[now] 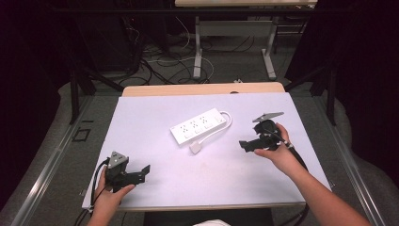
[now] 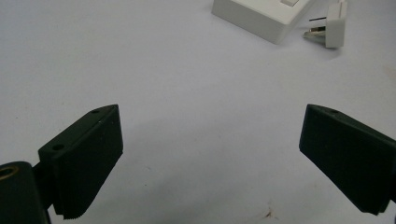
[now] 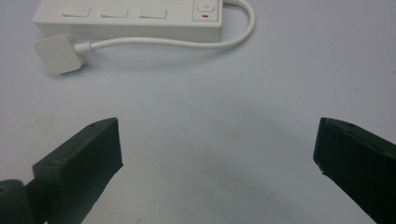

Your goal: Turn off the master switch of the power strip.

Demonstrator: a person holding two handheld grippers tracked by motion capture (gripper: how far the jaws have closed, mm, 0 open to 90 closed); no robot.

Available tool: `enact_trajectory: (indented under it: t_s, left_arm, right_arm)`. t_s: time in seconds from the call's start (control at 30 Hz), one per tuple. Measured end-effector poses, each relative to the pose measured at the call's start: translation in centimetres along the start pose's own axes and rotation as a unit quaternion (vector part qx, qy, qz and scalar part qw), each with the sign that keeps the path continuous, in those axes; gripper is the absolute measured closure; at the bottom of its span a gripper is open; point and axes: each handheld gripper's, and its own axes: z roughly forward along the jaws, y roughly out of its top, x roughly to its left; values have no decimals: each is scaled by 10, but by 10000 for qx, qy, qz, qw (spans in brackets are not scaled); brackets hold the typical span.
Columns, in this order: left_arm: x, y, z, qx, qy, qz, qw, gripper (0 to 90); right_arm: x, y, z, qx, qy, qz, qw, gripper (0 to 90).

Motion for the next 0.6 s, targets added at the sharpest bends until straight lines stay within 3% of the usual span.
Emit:
enact_trajectory:
  t_s: [0.6]
  left_arm:
    - [0,0,0,-4,13,3,10000,60]
  right_arm:
    - [-12,-51,-17,-358,-130,279,9989,11]
